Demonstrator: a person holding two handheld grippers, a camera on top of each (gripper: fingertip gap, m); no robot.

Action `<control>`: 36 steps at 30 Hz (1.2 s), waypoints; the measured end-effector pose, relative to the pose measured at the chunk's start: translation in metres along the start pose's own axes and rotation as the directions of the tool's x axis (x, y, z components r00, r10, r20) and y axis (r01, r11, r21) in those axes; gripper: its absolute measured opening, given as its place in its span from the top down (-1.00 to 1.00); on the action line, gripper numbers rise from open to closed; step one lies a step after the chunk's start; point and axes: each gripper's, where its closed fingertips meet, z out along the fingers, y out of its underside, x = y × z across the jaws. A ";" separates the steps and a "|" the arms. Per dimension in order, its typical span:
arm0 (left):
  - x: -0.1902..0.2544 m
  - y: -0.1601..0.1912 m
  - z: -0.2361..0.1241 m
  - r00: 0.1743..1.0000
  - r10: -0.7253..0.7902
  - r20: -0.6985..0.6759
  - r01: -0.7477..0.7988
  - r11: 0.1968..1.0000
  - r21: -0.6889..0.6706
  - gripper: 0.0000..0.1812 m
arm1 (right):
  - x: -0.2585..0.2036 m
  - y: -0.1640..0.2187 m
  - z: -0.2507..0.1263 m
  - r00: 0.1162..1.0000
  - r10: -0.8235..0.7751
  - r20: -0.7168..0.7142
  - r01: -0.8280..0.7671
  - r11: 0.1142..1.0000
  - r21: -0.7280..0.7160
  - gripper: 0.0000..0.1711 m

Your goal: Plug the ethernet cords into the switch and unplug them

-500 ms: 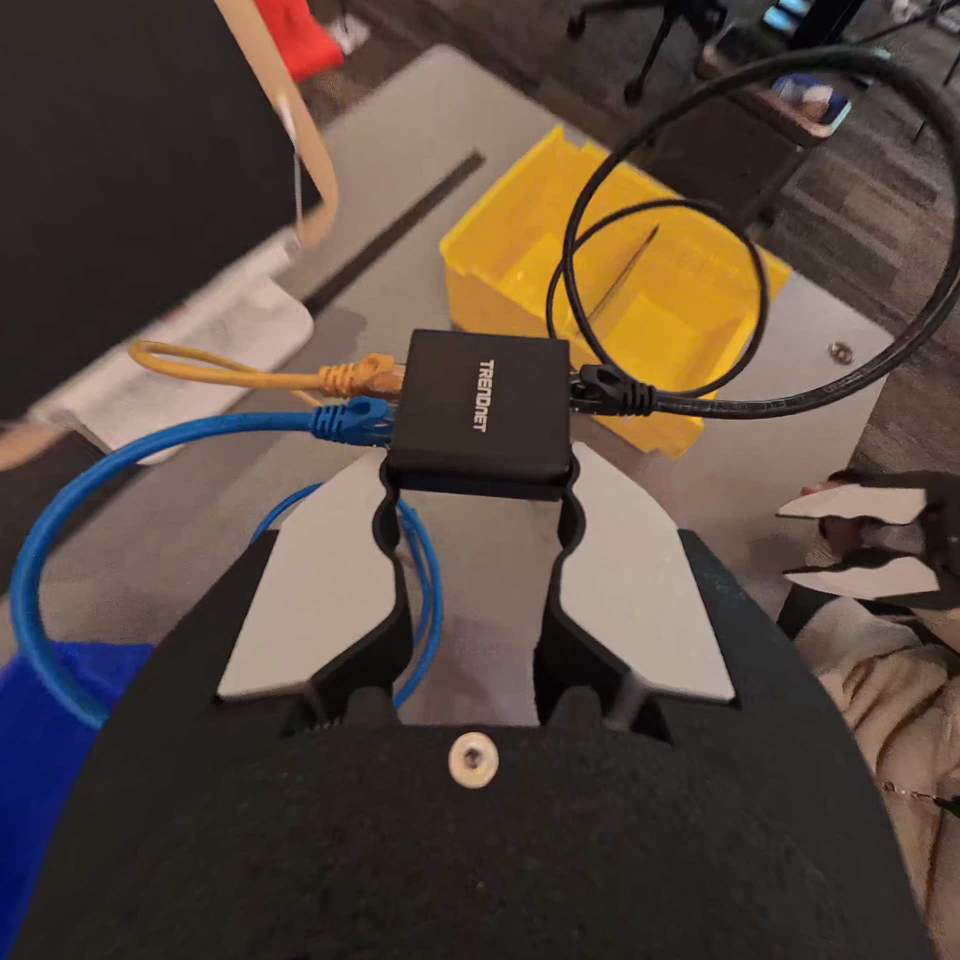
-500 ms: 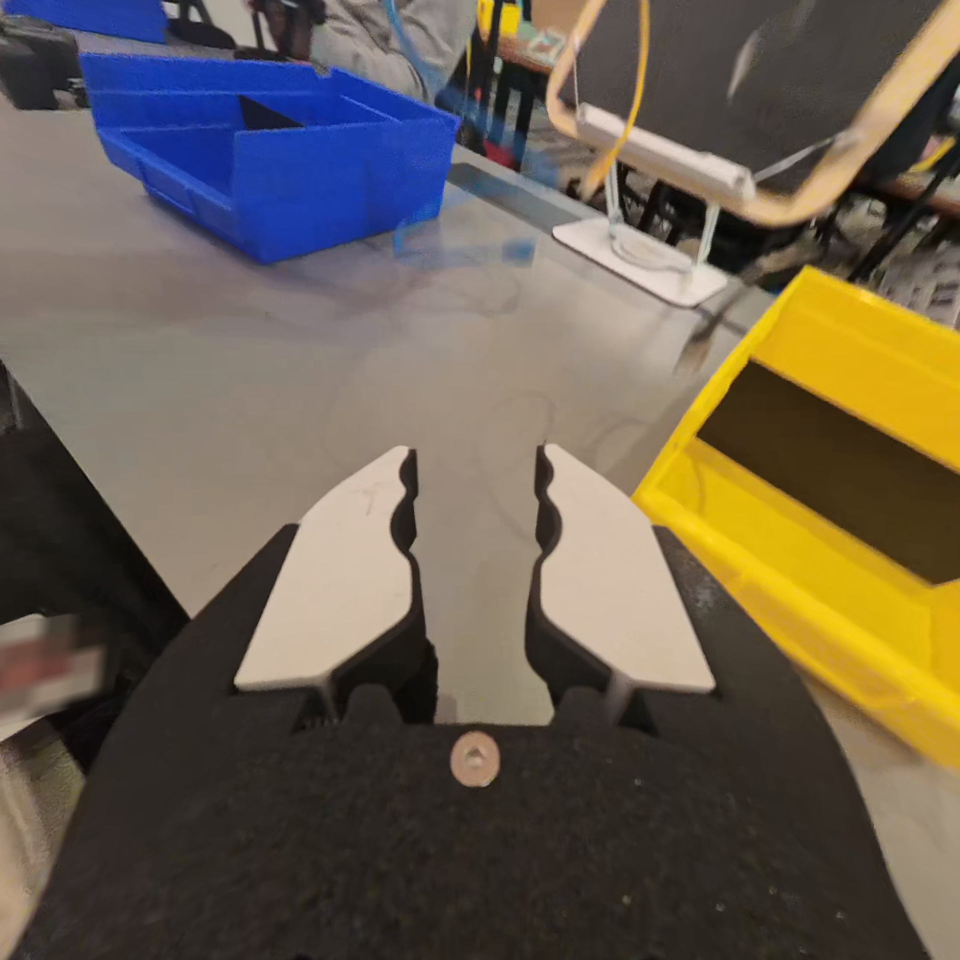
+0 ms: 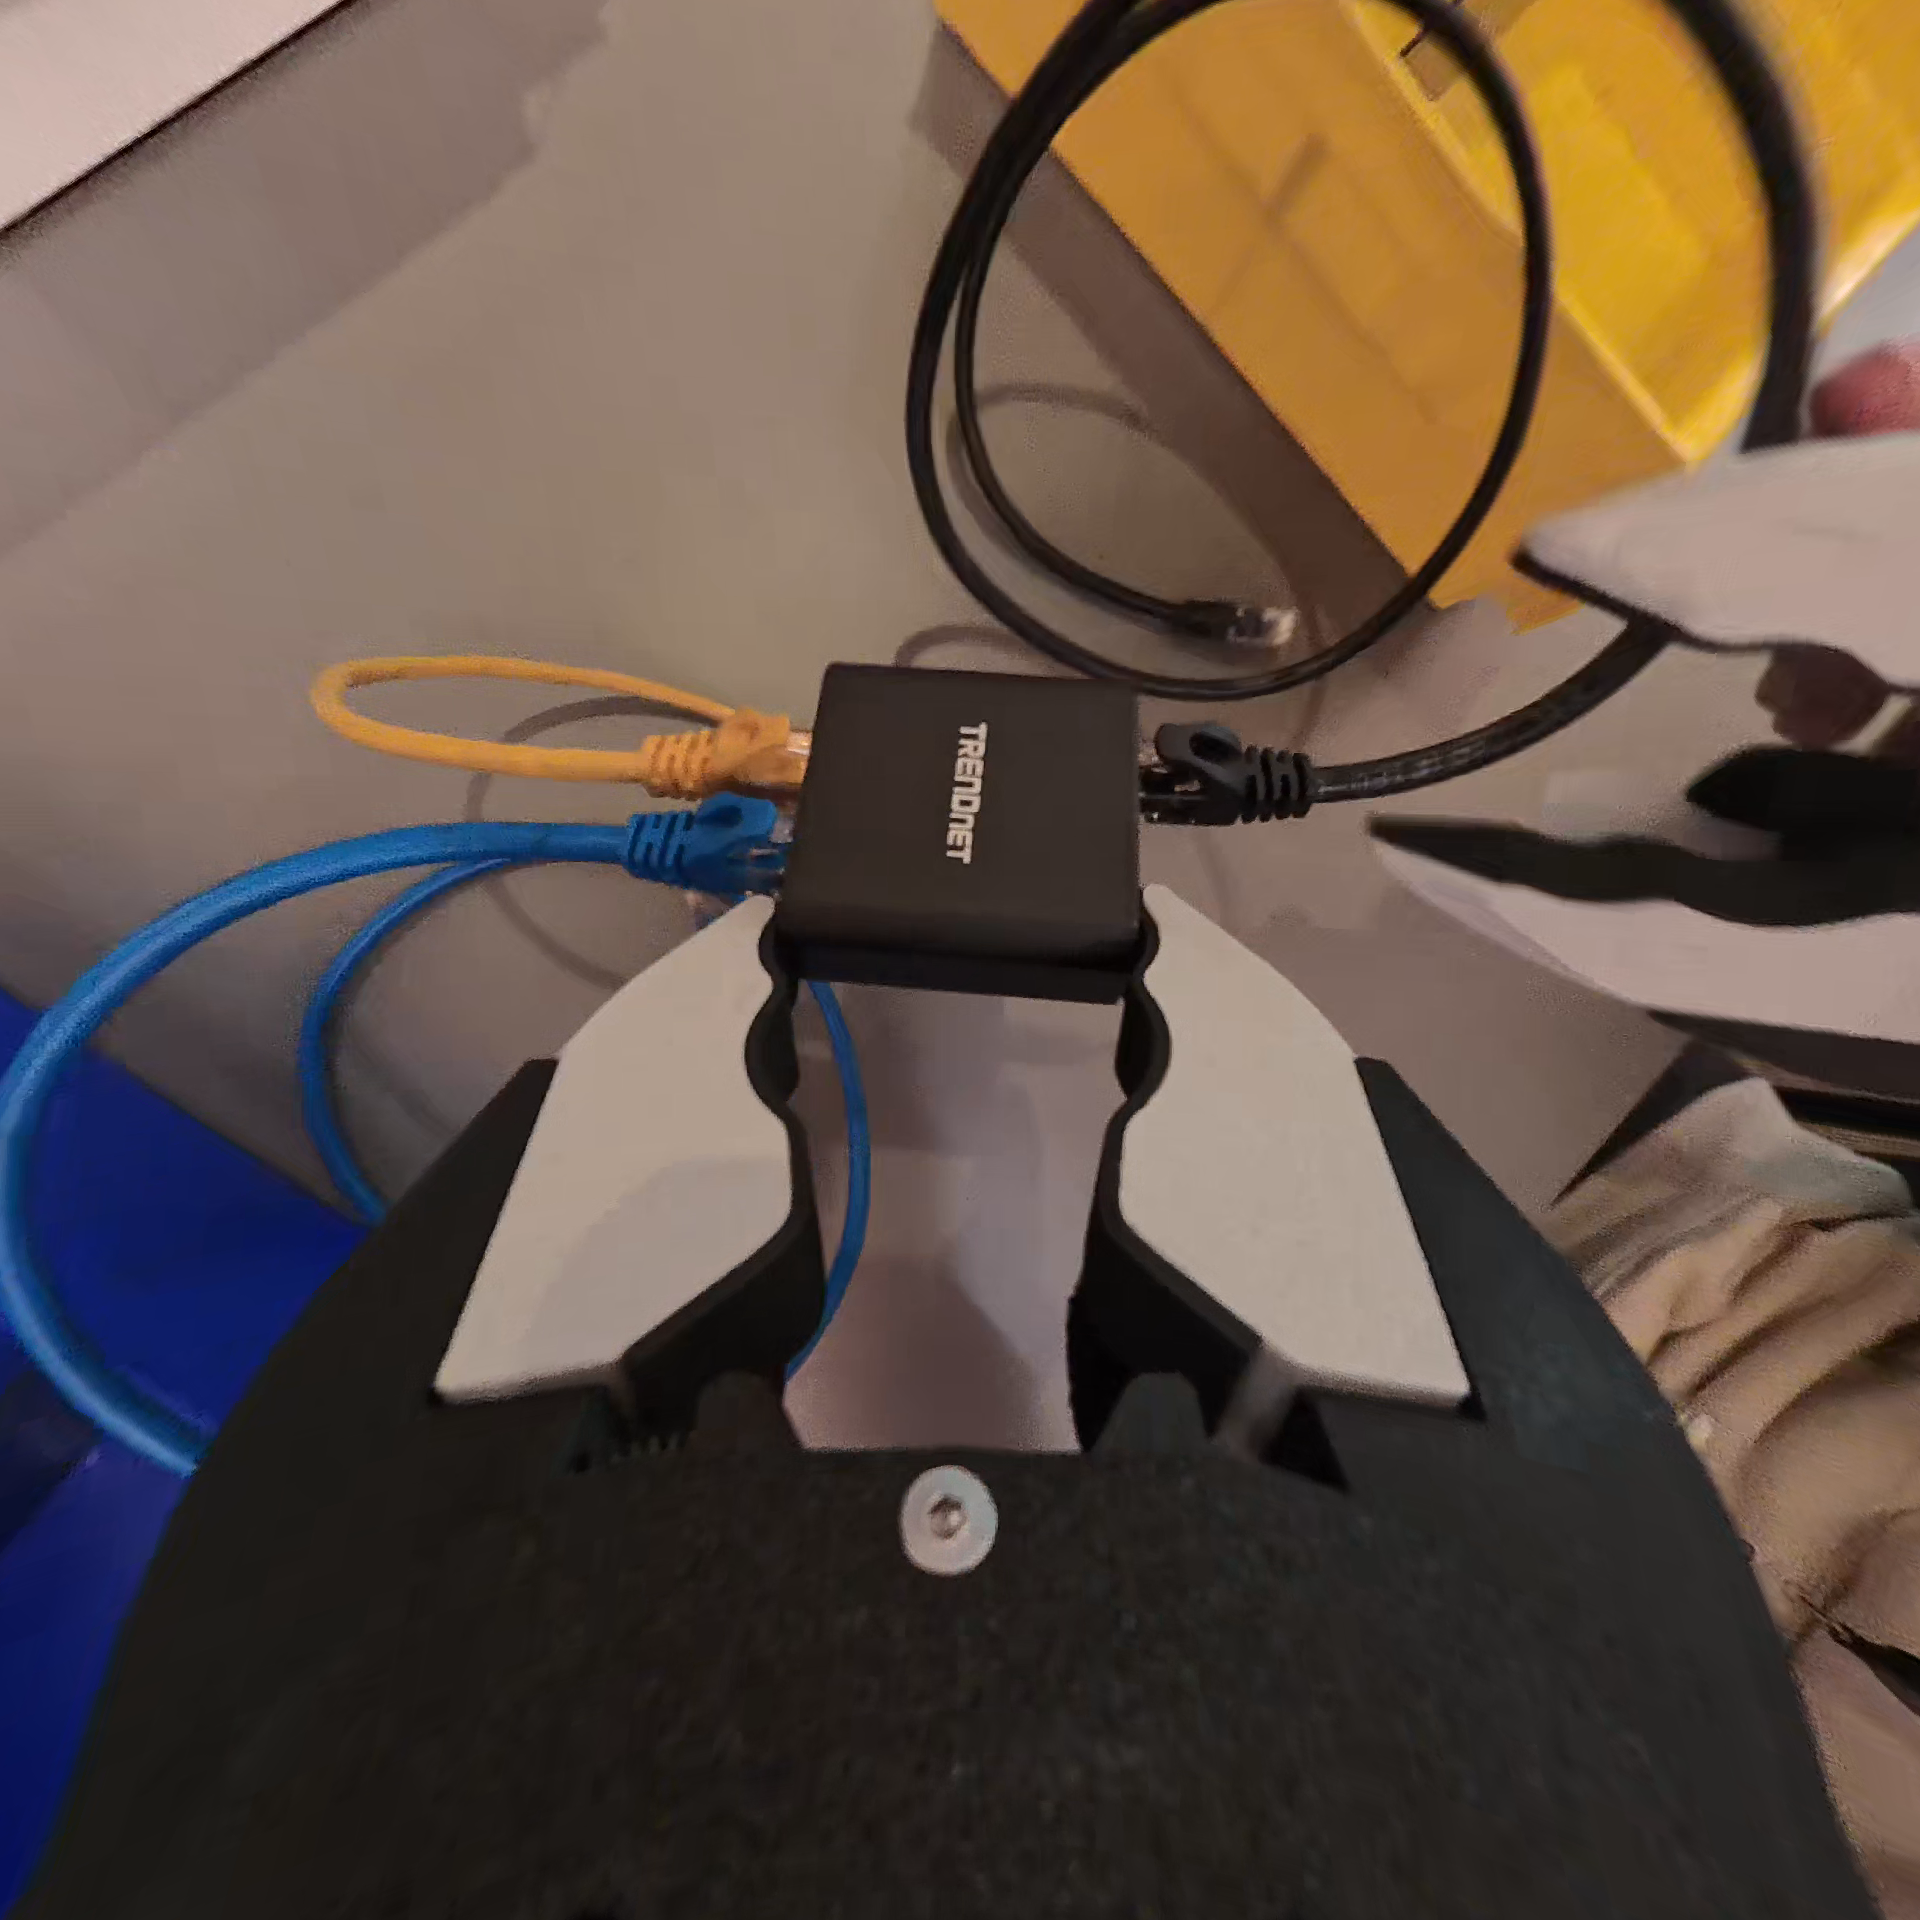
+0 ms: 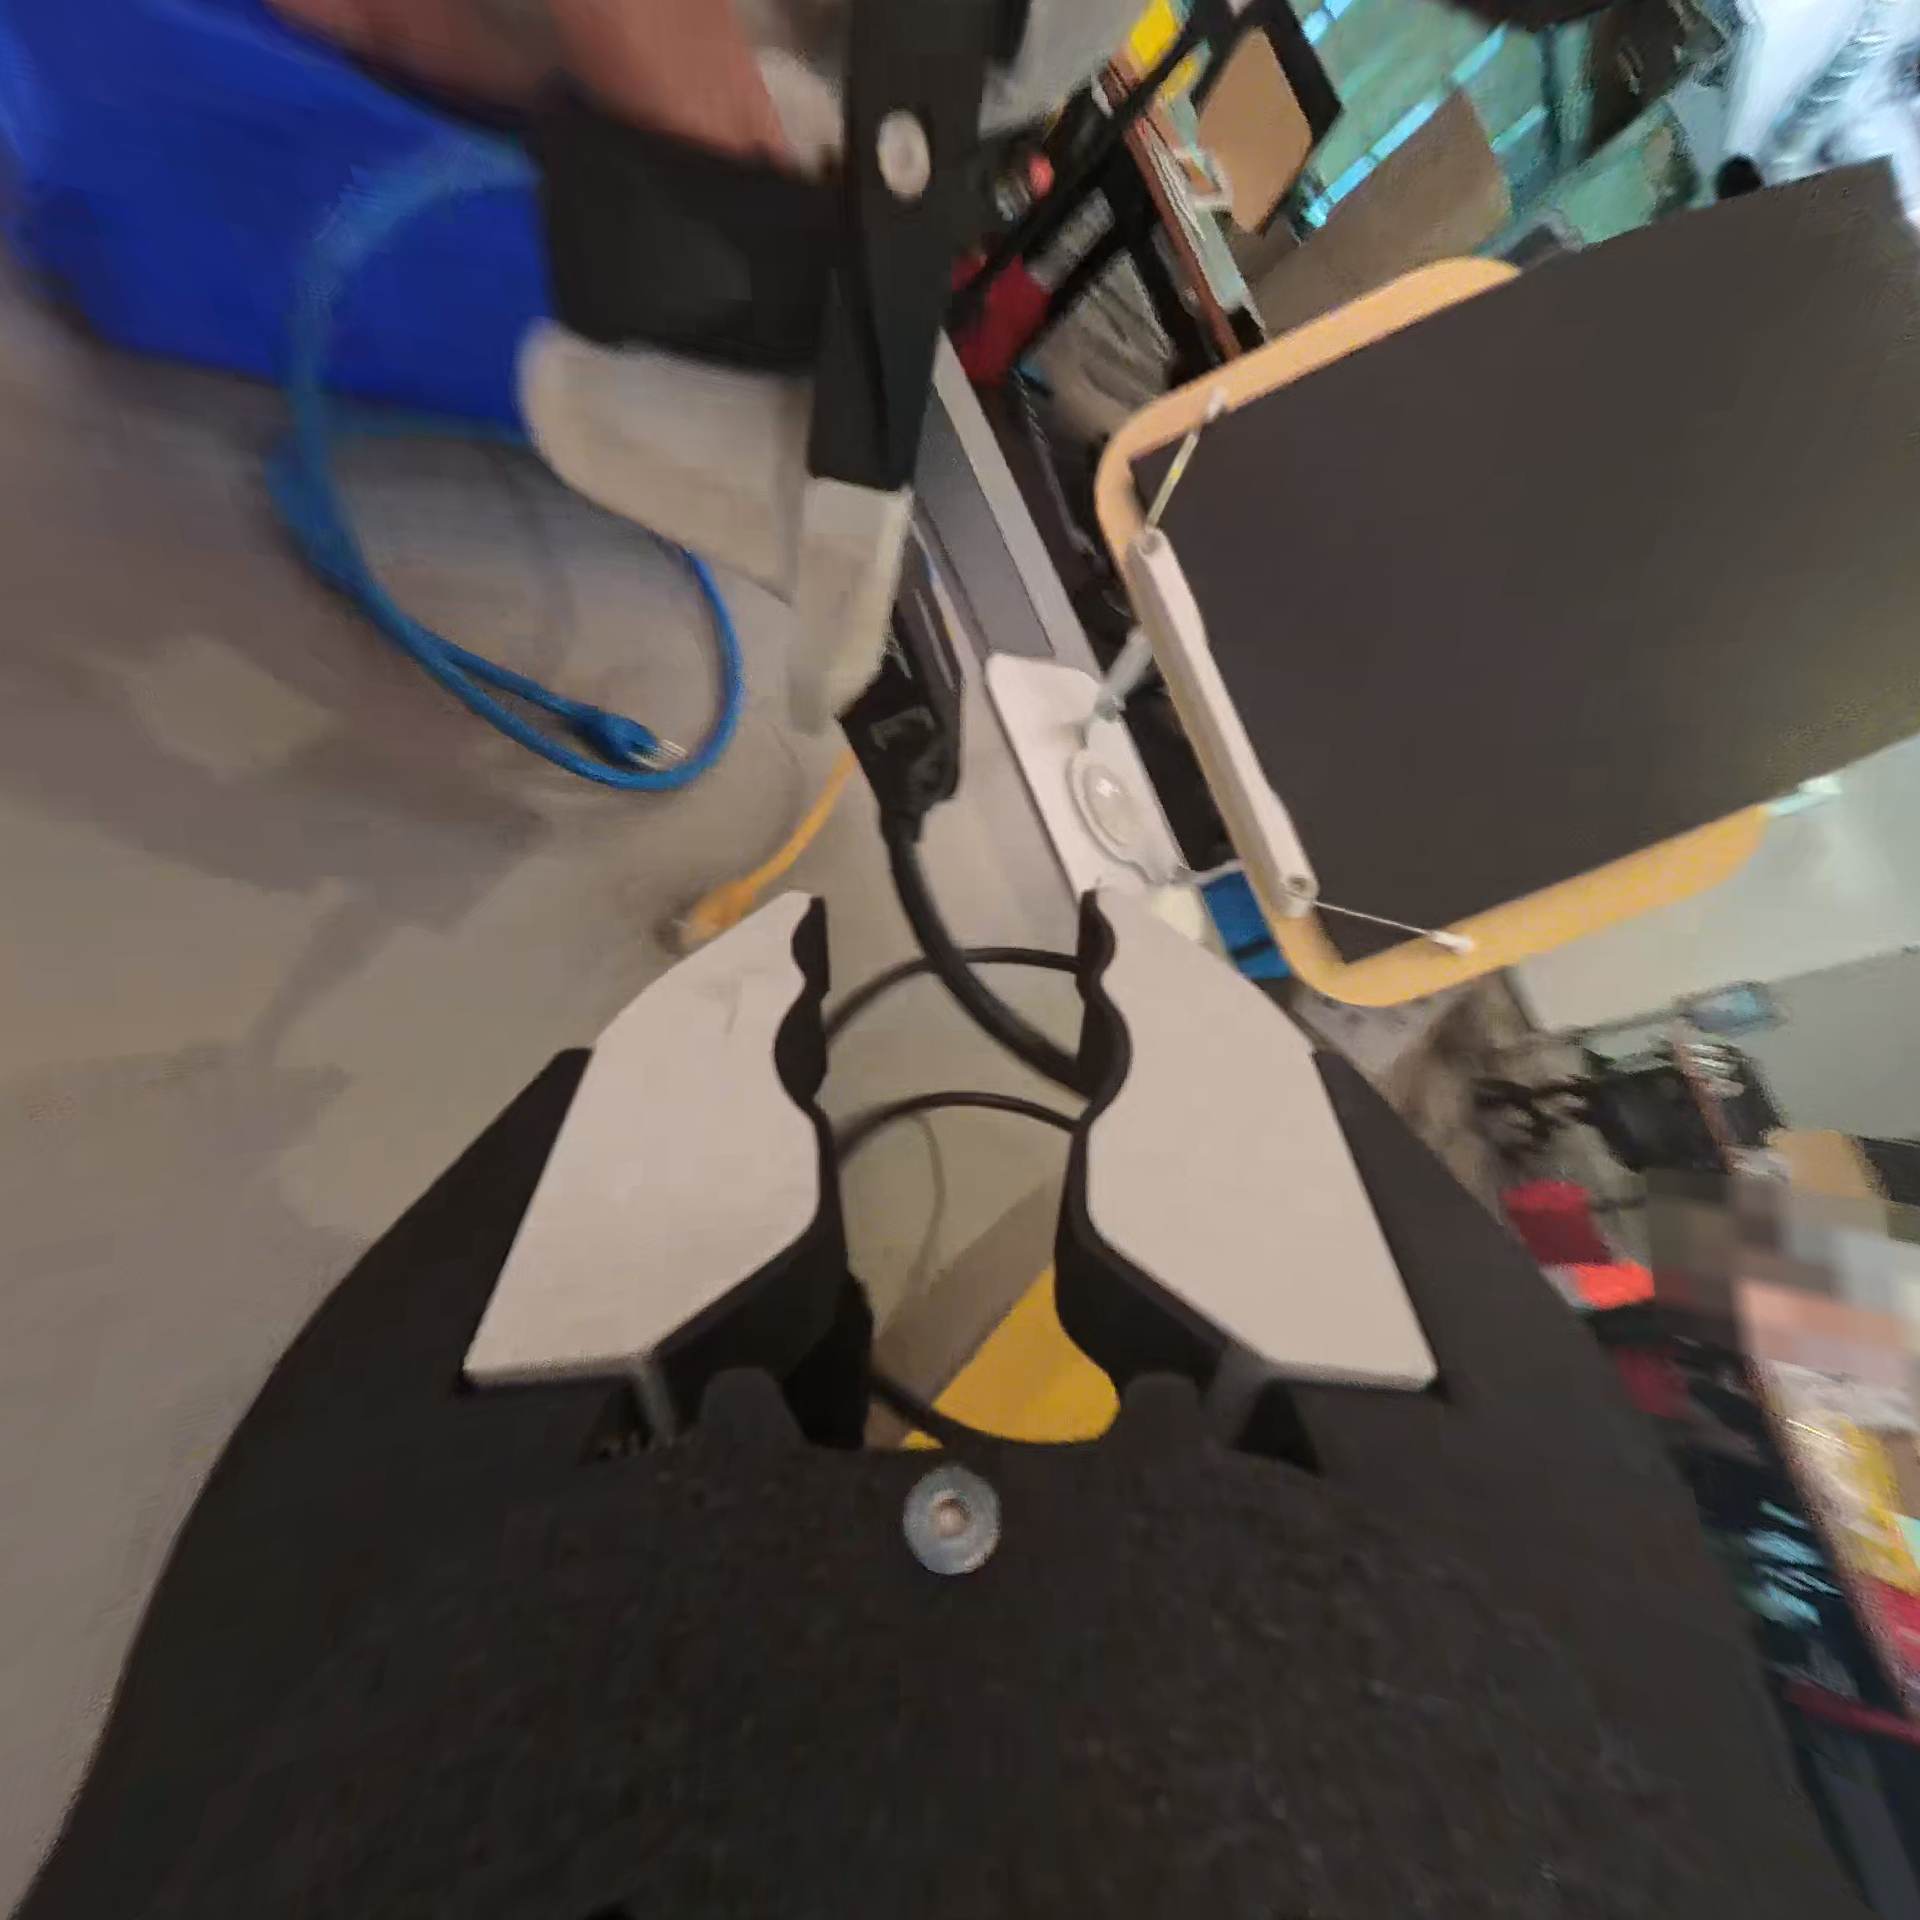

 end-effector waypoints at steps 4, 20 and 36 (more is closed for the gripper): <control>0.010 0.017 -0.005 0.999 -0.012 -0.034 0.013 0.999 0.032 0.34 | -0.018 0.007 0.024 0.980 -0.192 -0.053 0.187 0.978 -0.087 0.89; 0.019 0.038 -0.036 0.741 0.516 0.431 -0.666 0.650 0.366 0.36 | -0.022 -0.003 0.004 0.990 -0.110 0.093 0.102 0.991 0.085 0.99; 0.034 0.001 0.009 0.264 0.755 0.600 -0.964 0.215 0.154 0.74 | -0.032 0.004 -0.002 0.970 -0.095 0.222 0.048 0.977 0.208 1.00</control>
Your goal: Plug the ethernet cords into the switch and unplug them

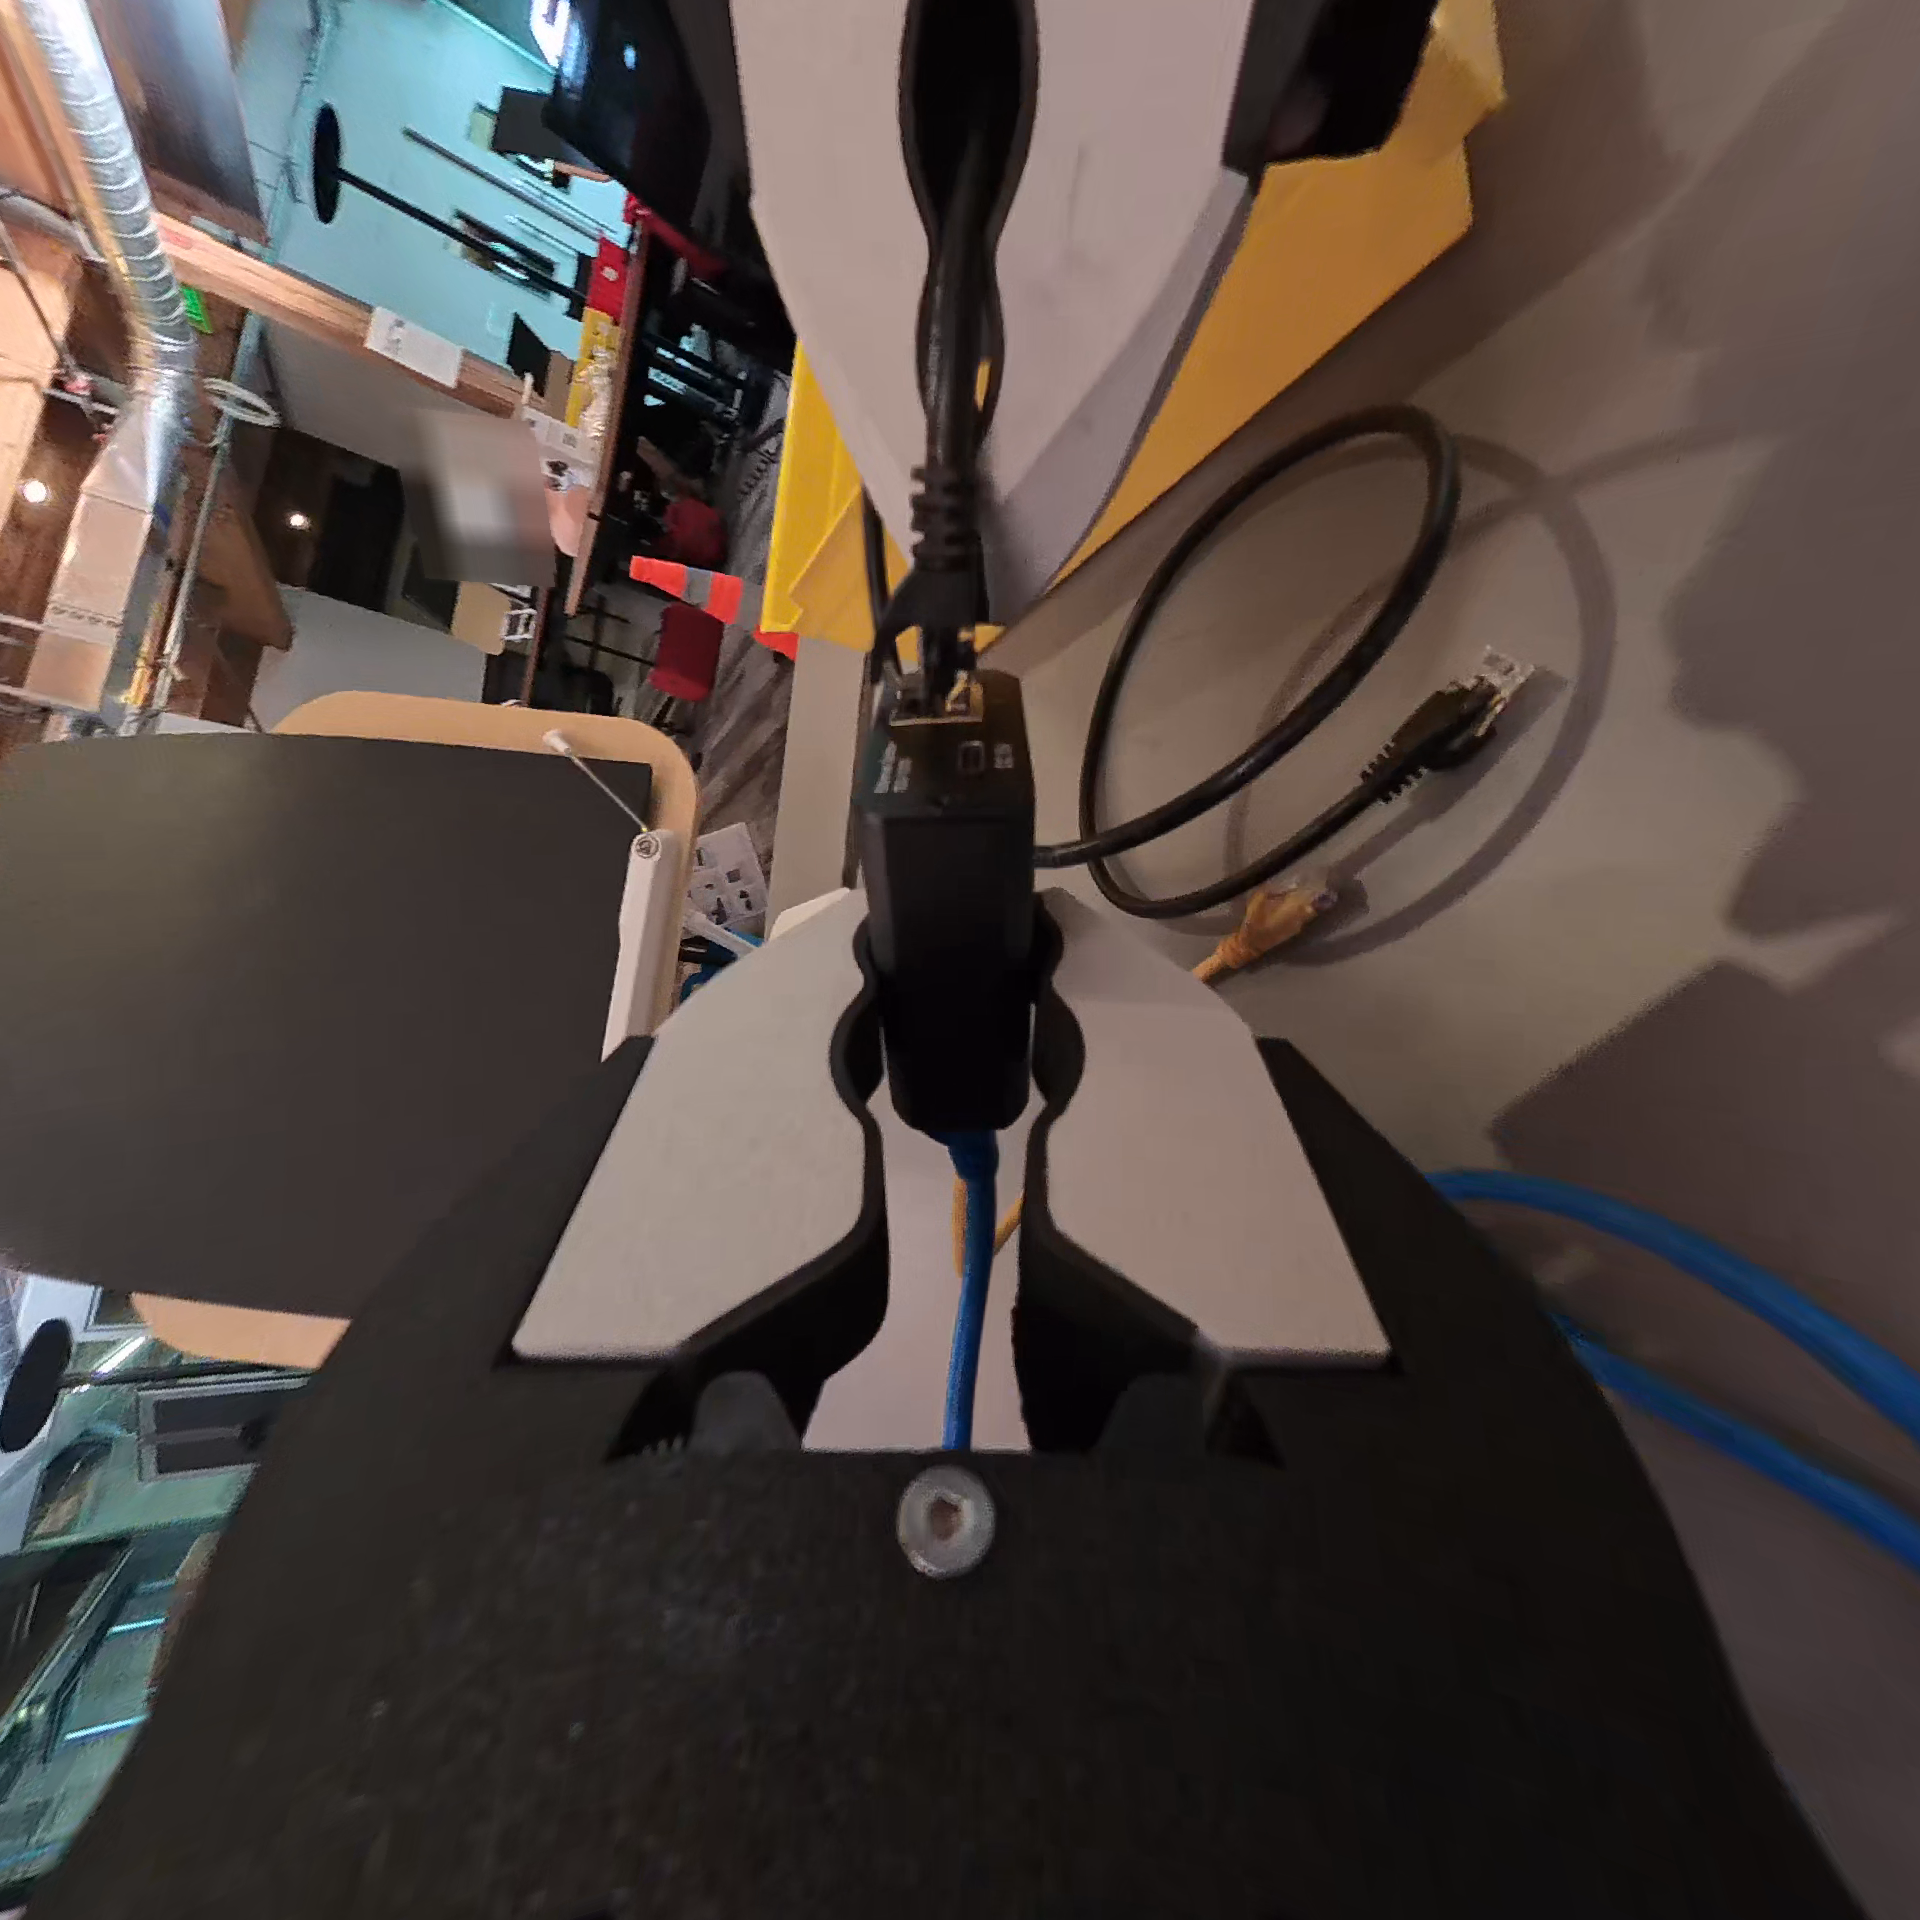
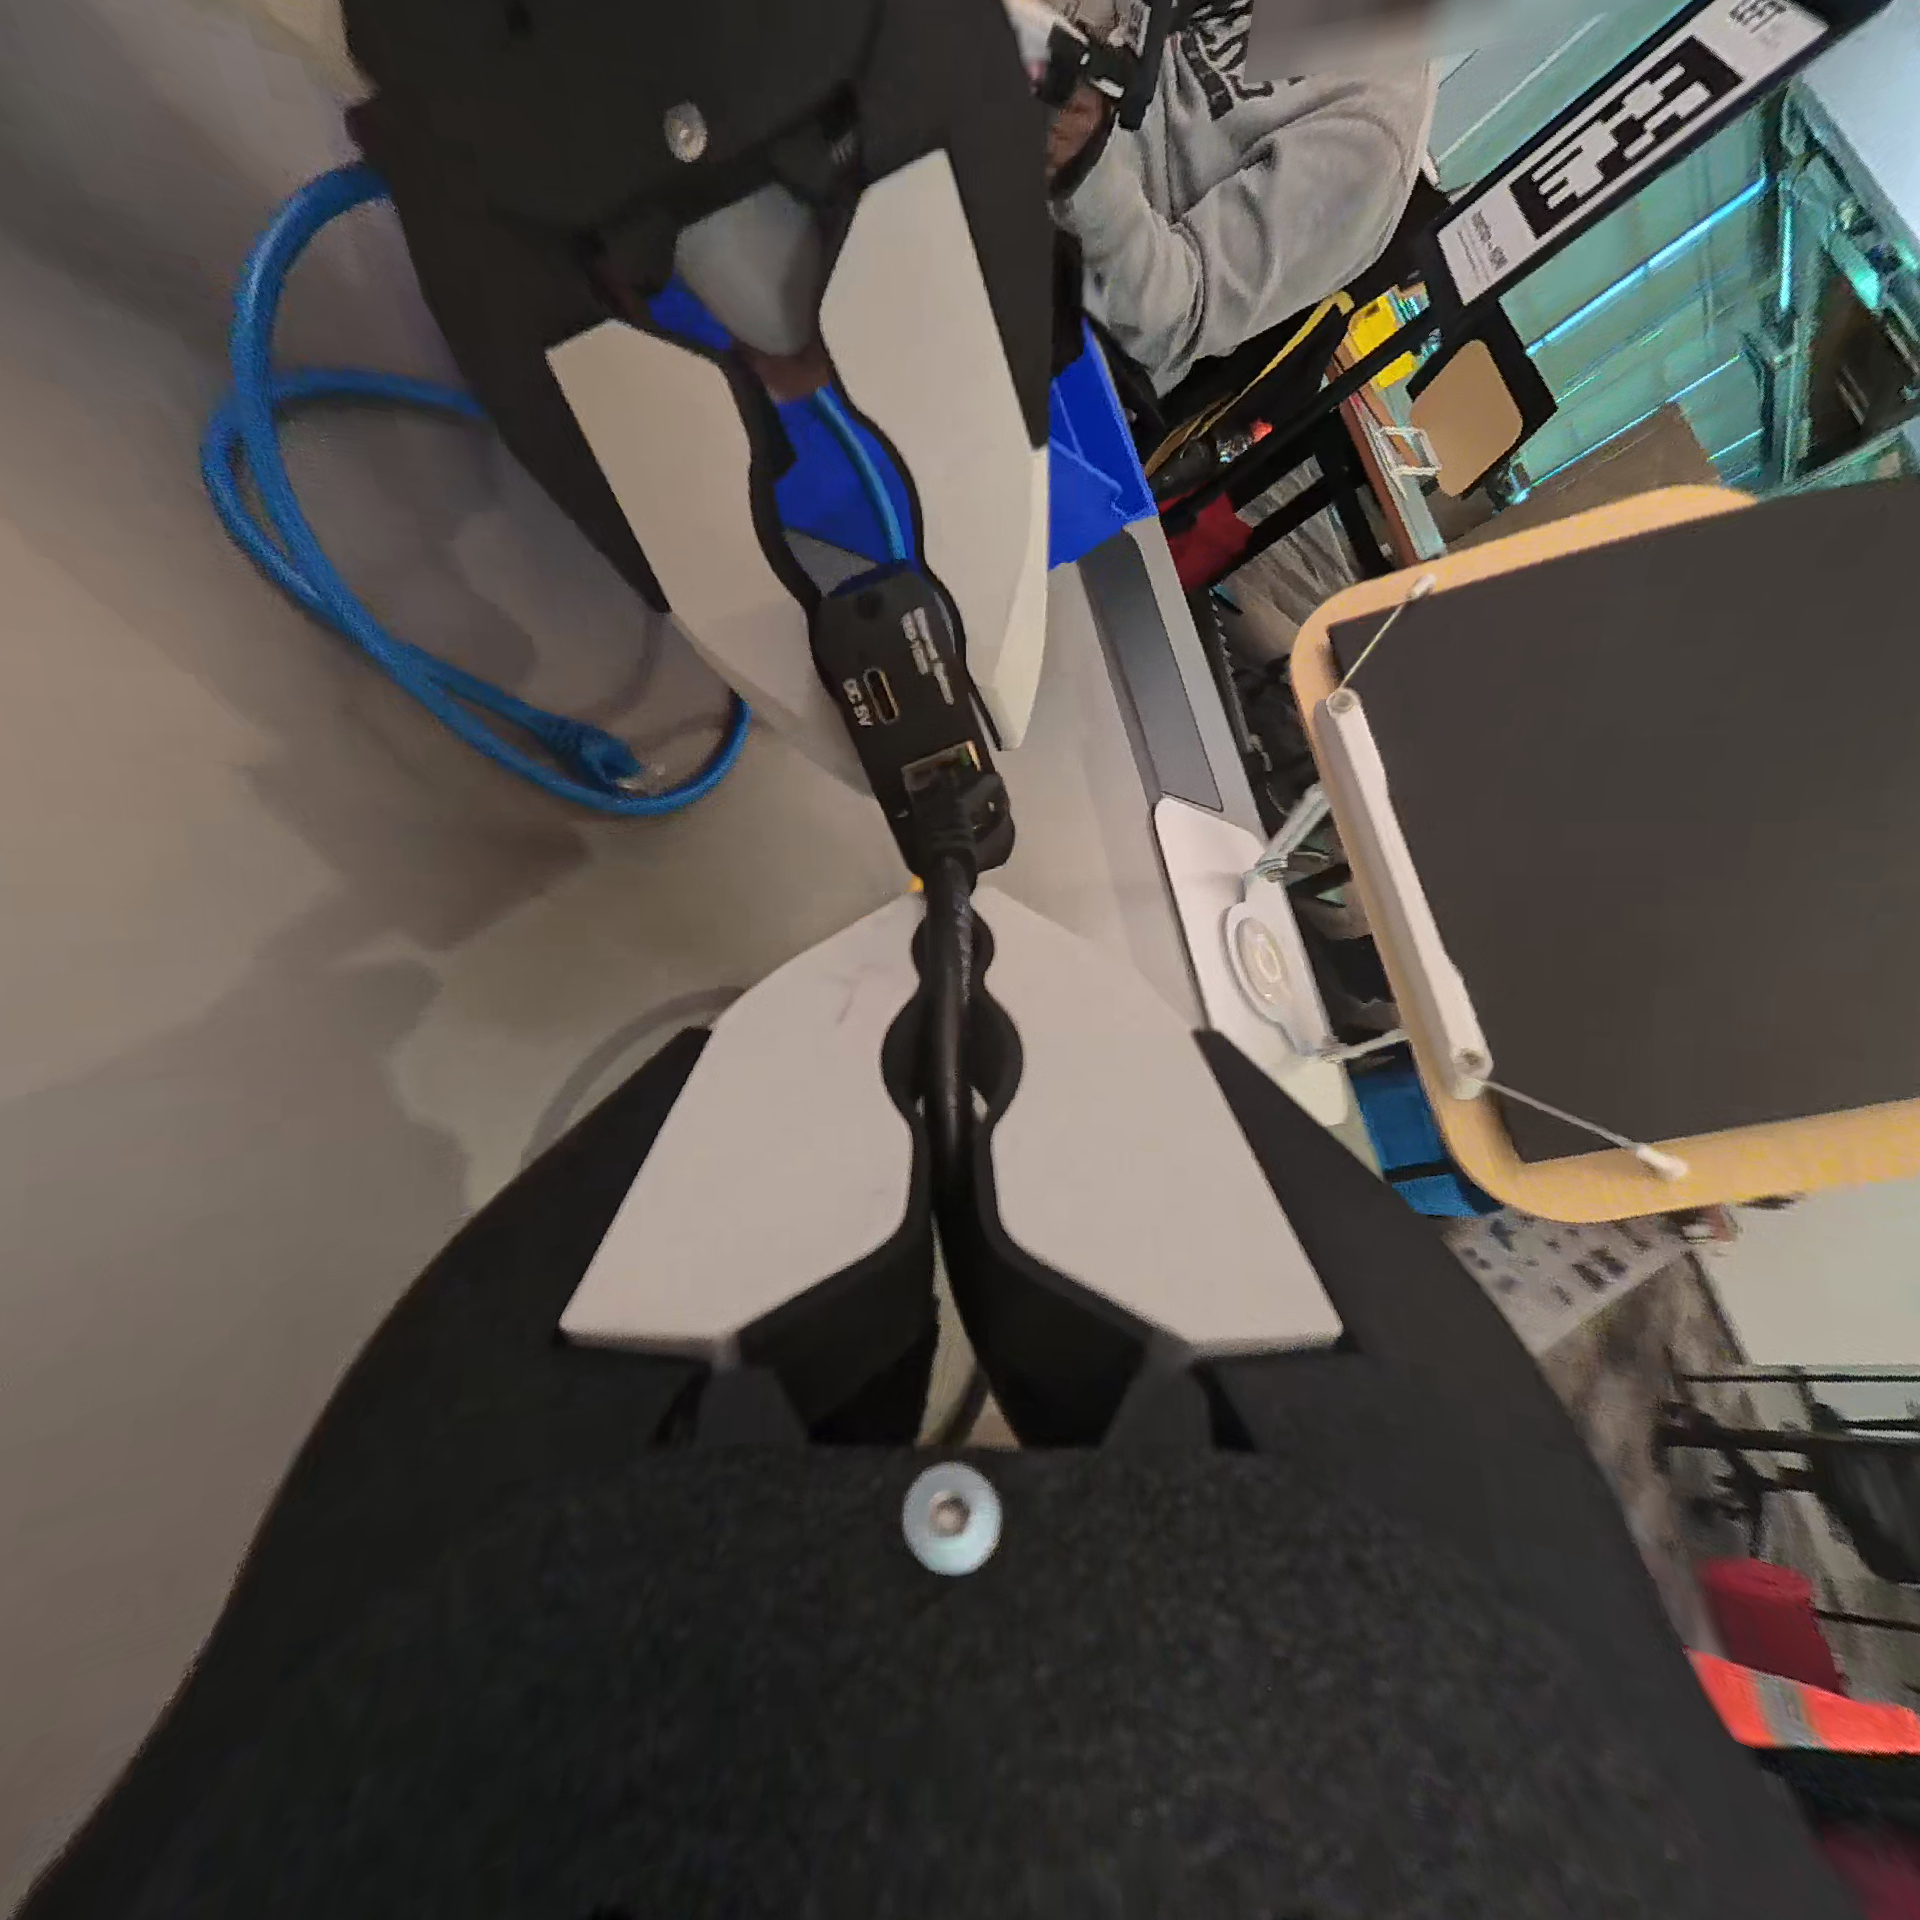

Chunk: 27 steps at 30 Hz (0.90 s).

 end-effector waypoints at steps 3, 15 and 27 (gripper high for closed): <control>0.001 0.001 0.006 0.999 -0.027 0.044 0.027 1.000 -0.001 0.74 | 0.000 0.010 0.001 0.994 0.095 0.046 -0.093 0.995 -0.031 0.98; 0.022 0.000 0.007 0.992 -0.106 0.072 0.103 0.994 0.045 0.74 | -0.007 -0.008 -0.007 0.954 -0.295 0.048 0.293 0.895 -0.337 0.65; 0.030 -0.002 0.002 0.995 -0.065 0.071 0.063 0.998 0.030 0.74 | -0.023 0.001 0.004 0.945 -0.304 0.123 0.328 0.885 -0.330 0.82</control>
